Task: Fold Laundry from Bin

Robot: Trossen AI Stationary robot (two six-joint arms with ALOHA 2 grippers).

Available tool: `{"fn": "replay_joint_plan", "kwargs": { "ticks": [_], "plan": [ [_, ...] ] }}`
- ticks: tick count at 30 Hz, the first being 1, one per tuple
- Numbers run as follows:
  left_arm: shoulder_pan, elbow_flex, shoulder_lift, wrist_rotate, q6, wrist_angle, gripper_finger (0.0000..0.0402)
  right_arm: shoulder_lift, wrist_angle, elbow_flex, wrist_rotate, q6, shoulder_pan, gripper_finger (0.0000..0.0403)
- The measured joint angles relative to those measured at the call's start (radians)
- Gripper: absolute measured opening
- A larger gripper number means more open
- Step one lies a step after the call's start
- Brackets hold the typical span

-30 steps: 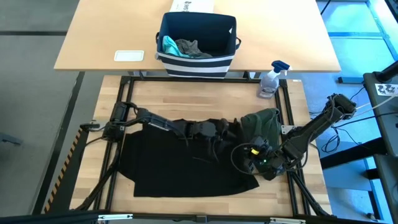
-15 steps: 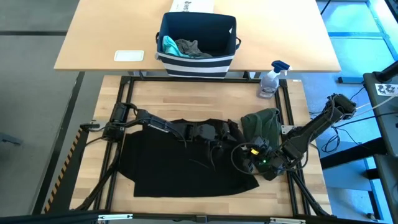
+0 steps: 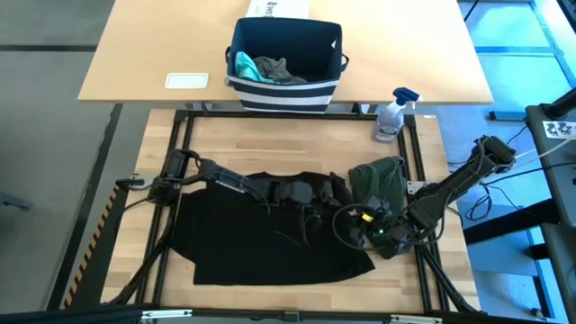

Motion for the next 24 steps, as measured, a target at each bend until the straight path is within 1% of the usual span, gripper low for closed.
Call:
{"fn": "replay_joint_plan", "kwargs": {
  "ticks": [5, 10, 14, 19, 22, 24],
  "plan": [
    [-0.003, 0.0, 0.018, -0.02, 0.028, 0.015, 0.0182, 0.0, 0.0, 0.0, -0.023, -0.02, -0.012, 0.0],
    [0.002, 0.0, 0.018, -0.058, 0.043, 0.044, 0.0193, 0.0, 0.001, 0.0, -0.058, -0.025, -0.037, 0.0],
    [0.003, 0.0, 0.017, -0.061, 0.083, 0.053, 0.0215, 0.0, 0.002, 0.0, -0.087, -0.042, -0.061, 0.0],
    [0.007, 0.0, 0.017, -0.061, 0.093, 0.008, 0.0249, 0.0, 0.024, 0.0, -0.125, -0.074, -0.09, 0.0],
    [0.011, 0.0, 0.017, -0.06, 0.1, 0.006, 0.0263, 0.0, 0.026, 0.0, -0.138, -0.077, -0.101, 0.0],
    [0.016, 0.0, 0.017, -0.056, 0.137, 0.001, 0.0268, 0.0, 0.026, 0.0, -0.14, -0.078, -0.102, 0.0]
  ]
}}
